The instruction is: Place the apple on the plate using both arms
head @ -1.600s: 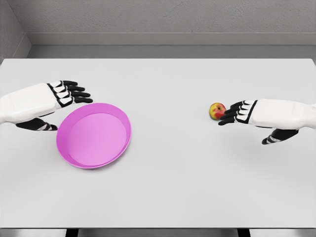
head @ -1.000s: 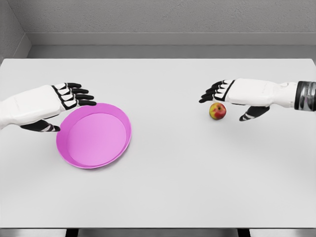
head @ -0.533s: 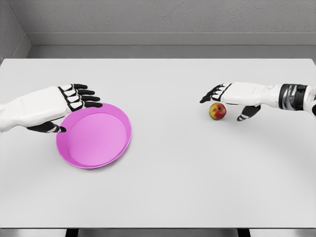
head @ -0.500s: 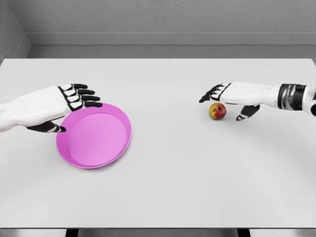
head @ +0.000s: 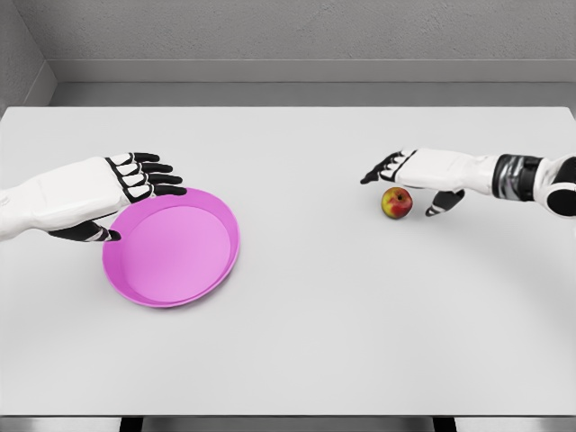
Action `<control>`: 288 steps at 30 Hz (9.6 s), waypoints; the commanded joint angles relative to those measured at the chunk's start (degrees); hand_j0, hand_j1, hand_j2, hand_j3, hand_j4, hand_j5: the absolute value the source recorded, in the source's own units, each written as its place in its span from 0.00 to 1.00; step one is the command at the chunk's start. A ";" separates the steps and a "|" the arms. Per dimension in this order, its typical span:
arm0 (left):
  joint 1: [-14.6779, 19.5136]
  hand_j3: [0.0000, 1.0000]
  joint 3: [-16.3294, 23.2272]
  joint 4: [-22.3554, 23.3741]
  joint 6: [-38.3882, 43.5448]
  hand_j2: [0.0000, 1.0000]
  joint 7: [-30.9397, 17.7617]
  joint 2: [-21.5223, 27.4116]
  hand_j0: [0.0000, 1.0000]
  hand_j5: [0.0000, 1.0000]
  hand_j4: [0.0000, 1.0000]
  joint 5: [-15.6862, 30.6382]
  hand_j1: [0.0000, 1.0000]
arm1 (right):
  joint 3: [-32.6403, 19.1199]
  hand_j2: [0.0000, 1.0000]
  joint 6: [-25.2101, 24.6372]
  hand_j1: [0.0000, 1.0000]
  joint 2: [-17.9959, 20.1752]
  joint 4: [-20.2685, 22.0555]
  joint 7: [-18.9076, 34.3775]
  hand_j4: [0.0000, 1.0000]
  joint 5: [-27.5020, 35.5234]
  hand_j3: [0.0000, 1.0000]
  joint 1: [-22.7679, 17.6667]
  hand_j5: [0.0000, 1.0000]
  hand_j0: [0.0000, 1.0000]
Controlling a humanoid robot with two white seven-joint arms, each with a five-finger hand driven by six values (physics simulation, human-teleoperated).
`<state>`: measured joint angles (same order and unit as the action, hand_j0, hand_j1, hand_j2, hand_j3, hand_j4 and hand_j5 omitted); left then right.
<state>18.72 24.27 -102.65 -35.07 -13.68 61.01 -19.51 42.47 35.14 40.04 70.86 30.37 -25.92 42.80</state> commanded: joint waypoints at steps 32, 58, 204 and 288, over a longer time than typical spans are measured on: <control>0.35 1.00 -0.10 -0.09 0.07 1.00 0.05 0.07 1.00 1.00 1.00 0.52 1.00 | 0.24 0.75 -0.14 0.75 -2.95 -2.66 1.44 0.75 -4.41 0.75 -0.09 0.75 0.75; 0.35 1.00 -0.37 0.00 0.07 1.00 -0.03 0.16 1.00 1.00 1.00 0.61 1.00 | -0.46 0.42 -0.14 0.42 -2.86 -1.96 1.62 0.42 -4.41 0.42 0.00 0.42 0.42; 36.04 1.00 44.98 26.28 0.07 1.00 -2.41 -35.79 1.00 1.00 1.00 -5.80 1.00 | -58.47 1.00 -0.14 1.00 -9.98 25.20 4.63 1.00 18.62 1.00 -41.48 1.00 1.00; 37.27 0.43 45.69 22.15 0.07 0.43 -9.96 -32.36 0.43 0.43 0.43 -4.40 0.43 | -58.47 1.00 -0.14 1.00 -9.98 25.38 4.63 1.00 19.06 1.00 -41.57 1.00 1.00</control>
<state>55.99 70.10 -79.60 -35.11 -23.72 27.68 -24.61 -15.99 35.17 30.02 96.21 35.03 -7.31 1.23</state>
